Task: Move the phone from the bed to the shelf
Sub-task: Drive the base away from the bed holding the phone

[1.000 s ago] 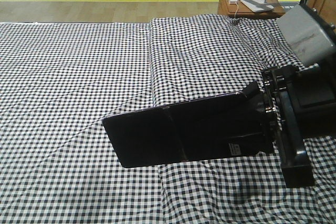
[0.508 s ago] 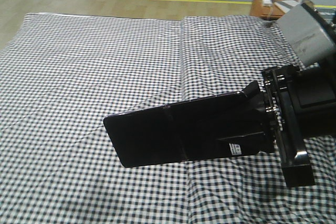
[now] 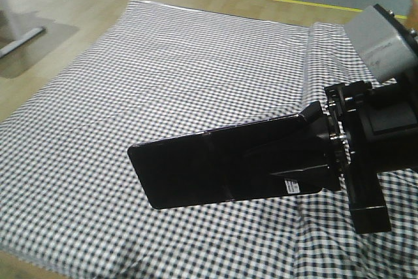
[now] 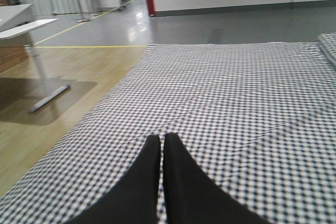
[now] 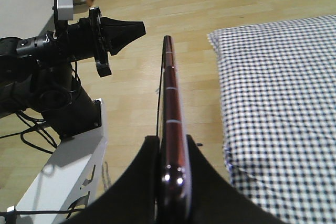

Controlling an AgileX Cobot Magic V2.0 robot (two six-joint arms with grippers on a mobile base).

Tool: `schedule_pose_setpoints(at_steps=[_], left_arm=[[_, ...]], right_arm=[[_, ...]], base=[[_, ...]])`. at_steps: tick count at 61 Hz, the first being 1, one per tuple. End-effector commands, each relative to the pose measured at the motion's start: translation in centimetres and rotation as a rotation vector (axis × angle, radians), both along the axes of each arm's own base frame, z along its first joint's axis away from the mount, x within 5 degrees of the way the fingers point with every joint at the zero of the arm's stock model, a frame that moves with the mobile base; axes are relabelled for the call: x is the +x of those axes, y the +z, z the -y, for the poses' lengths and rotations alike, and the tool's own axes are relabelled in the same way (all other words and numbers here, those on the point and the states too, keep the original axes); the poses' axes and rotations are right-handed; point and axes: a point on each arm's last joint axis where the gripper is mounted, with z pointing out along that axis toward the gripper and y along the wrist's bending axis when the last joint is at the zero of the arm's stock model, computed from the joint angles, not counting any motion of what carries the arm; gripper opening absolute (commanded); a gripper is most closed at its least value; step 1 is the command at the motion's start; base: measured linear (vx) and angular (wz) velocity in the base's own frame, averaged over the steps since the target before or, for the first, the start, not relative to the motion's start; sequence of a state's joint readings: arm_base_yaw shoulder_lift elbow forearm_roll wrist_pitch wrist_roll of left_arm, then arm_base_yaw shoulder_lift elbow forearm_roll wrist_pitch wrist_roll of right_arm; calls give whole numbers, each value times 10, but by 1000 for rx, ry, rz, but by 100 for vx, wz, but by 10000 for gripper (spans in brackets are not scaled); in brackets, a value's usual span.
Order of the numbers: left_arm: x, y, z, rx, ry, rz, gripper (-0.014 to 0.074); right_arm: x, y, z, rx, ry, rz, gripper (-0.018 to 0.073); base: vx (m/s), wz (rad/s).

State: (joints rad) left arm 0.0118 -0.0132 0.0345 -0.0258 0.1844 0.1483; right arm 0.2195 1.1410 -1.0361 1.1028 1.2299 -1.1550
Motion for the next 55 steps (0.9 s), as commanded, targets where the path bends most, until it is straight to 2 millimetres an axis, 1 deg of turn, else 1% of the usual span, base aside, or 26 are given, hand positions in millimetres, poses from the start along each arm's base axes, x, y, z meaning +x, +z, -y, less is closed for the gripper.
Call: schedule_pose_setpoints(at_steps=[1,35,55], left_arm=[[-1,15,0,-14,-1,108,1],[-1,15,0,-14,-1,108,1],[-1,15,0,-14,-1,108,1]], right_arm=[[-10,18,-2,89,49,8,-2],[-10,18,-2,90,49,8,-2],[-10,18,-2,90,49,8,-2]], base=[[-14,53],[-14,54],[-16,64]])
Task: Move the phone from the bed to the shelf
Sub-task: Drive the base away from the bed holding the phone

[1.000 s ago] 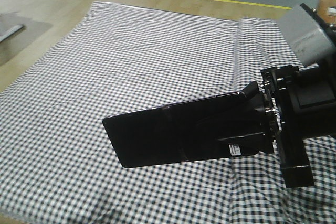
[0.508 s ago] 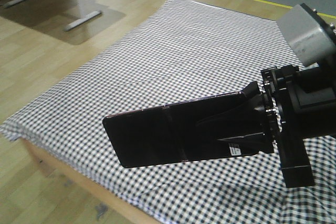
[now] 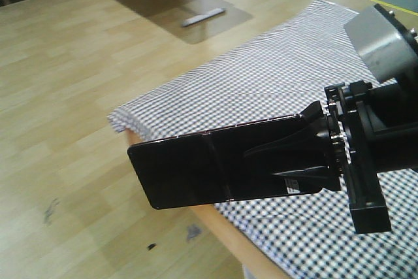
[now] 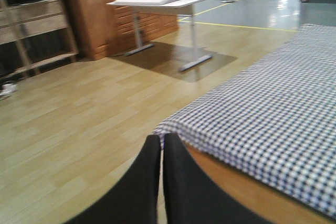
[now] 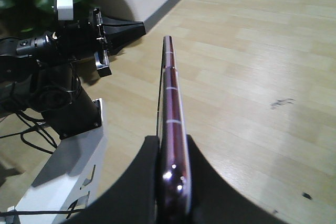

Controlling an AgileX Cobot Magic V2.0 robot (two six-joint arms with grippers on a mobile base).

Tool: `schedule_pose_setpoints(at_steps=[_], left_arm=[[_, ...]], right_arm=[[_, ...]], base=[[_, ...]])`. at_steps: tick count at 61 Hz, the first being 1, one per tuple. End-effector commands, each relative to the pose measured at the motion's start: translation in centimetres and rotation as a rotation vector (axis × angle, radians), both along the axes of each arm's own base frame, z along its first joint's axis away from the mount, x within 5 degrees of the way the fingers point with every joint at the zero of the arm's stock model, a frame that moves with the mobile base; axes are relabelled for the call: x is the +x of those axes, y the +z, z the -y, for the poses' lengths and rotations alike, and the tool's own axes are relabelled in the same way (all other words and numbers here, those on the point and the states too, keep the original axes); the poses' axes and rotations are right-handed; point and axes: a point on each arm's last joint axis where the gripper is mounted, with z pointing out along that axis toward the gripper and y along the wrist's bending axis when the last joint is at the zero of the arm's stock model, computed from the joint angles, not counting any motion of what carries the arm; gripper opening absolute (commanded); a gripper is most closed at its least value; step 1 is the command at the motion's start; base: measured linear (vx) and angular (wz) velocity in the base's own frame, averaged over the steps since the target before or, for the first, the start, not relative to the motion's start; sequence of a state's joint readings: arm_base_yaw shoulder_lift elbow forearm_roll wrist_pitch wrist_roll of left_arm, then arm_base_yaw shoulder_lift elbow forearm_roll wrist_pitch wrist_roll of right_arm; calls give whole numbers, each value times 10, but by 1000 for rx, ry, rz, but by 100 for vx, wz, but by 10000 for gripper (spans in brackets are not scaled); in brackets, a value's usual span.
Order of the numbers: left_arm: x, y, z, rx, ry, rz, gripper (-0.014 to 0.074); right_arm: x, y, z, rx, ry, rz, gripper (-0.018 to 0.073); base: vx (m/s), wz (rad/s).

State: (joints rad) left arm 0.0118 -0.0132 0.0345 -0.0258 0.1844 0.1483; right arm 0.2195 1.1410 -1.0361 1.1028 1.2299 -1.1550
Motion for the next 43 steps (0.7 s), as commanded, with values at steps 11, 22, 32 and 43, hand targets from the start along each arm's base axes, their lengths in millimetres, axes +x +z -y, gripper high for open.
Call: schedule_pose_setpoints(at_steps=[11,22,32,43], left_arm=[[-1,15,0,-14,-1,108,1],[-1,15,0,-14,-1,108,1],[-1,15,0,-14,-1,108,1],[-1,15,0,-14,-1,108,1]], right_arm=[[-10,18,-2,90,49,8,-2],[-10,18,-2,90,49,8,-2],[-10,18,-2,90,49,8,-2],[-10,18,-2,90,49,8,-2]], base=[[-18,68],[-18,69],[-17,66],[-16,62]])
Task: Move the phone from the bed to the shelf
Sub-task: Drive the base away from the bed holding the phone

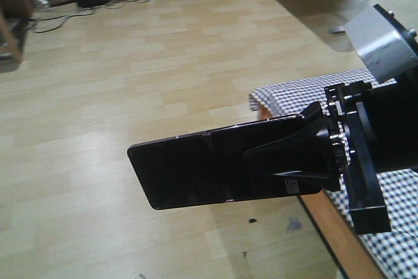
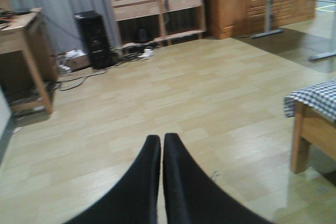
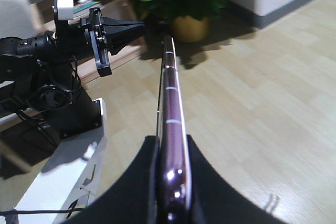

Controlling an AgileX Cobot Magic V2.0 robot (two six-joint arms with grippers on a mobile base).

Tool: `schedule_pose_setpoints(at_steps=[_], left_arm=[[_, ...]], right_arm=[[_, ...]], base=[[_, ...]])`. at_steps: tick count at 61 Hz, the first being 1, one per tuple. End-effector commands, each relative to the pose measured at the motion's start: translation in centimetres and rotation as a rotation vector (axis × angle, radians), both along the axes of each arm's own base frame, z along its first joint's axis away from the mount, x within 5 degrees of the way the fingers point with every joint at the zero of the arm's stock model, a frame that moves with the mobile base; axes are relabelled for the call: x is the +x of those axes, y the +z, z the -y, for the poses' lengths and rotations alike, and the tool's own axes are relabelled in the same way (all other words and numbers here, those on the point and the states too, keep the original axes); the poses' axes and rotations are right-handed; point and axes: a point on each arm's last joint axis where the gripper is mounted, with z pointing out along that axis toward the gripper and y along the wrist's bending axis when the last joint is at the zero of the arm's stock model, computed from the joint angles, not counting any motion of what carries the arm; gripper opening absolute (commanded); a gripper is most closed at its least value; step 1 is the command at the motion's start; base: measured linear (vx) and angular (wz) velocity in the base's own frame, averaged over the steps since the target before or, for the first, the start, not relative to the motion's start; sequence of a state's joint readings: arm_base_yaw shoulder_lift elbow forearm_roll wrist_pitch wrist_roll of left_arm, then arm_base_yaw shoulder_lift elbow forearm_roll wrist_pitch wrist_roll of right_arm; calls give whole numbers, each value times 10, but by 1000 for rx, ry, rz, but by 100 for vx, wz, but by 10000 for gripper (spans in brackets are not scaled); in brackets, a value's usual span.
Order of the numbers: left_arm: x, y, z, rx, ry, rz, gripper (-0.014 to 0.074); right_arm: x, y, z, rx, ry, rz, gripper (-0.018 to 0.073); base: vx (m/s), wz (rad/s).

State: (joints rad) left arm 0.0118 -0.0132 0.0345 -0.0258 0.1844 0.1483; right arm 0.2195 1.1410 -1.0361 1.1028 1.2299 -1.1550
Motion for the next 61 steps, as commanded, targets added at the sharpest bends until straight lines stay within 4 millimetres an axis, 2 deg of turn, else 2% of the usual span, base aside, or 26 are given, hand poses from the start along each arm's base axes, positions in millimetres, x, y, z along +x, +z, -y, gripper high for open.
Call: schedule_pose_setpoints(at_steps=[1,27,61], left_arm=[[-1,15,0,-14,-1,108,1],[-1,15,0,-14,-1,108,1],[-1,15,0,-14,-1,108,1]], right_arm=[[-10,18,-2,90,49,8,-2],[-10,18,-2,90,49,8,-2],[-10,18,-2,90,49,8,-2]], base=[[-15,57],[-11,42],[2,4]])
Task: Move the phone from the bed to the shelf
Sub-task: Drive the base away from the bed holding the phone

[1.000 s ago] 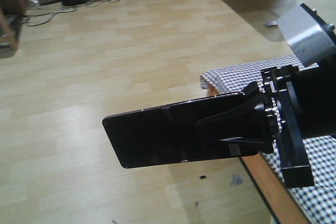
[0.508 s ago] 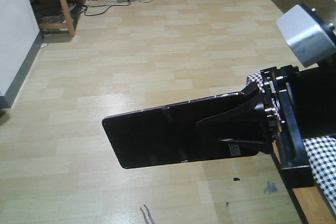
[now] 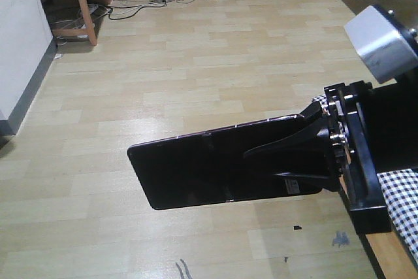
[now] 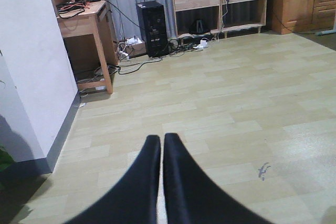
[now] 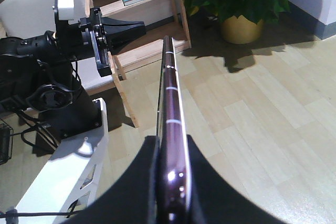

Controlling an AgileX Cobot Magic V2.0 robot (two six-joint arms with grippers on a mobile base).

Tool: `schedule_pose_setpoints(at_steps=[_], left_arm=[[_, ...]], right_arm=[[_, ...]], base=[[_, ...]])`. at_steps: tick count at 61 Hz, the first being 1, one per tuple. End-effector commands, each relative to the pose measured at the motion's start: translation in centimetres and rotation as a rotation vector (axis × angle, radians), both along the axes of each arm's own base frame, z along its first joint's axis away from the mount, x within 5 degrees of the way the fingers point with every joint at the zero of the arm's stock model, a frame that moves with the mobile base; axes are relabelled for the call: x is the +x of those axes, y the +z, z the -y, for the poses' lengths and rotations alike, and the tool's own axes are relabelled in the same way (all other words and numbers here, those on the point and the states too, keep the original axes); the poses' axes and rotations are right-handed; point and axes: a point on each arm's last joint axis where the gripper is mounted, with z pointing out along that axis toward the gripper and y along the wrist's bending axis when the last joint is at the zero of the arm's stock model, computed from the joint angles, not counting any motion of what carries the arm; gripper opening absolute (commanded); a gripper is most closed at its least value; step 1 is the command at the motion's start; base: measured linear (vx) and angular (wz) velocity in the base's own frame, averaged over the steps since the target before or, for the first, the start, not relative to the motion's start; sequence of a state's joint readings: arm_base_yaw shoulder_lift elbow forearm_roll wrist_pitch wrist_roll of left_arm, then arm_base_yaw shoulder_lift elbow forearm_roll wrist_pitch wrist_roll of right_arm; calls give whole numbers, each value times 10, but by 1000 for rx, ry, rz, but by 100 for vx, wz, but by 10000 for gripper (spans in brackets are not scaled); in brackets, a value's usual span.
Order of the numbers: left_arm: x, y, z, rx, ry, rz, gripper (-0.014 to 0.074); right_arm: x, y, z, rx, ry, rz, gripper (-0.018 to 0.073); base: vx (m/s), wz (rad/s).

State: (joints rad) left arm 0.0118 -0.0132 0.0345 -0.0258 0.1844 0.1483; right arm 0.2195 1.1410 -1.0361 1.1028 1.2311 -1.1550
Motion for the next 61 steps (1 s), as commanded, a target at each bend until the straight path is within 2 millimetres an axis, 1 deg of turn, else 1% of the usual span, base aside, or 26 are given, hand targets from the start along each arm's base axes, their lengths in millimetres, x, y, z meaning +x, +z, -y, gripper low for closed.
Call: schedule_pose_setpoints(at_steps=[1,32,61], left_arm=[[-1,15,0,-14,-1,108,1],[-1,15,0,-14,-1,108,1],[-1,15,0,-14,-1,108,1]], right_arm=[[-10,18,-2,90,47,9,-2],[-10,18,-2,90,47,9,-2],[-10,18,-2,90,47,9,-2]], base=[[6,3],[11,9],[24,6]])
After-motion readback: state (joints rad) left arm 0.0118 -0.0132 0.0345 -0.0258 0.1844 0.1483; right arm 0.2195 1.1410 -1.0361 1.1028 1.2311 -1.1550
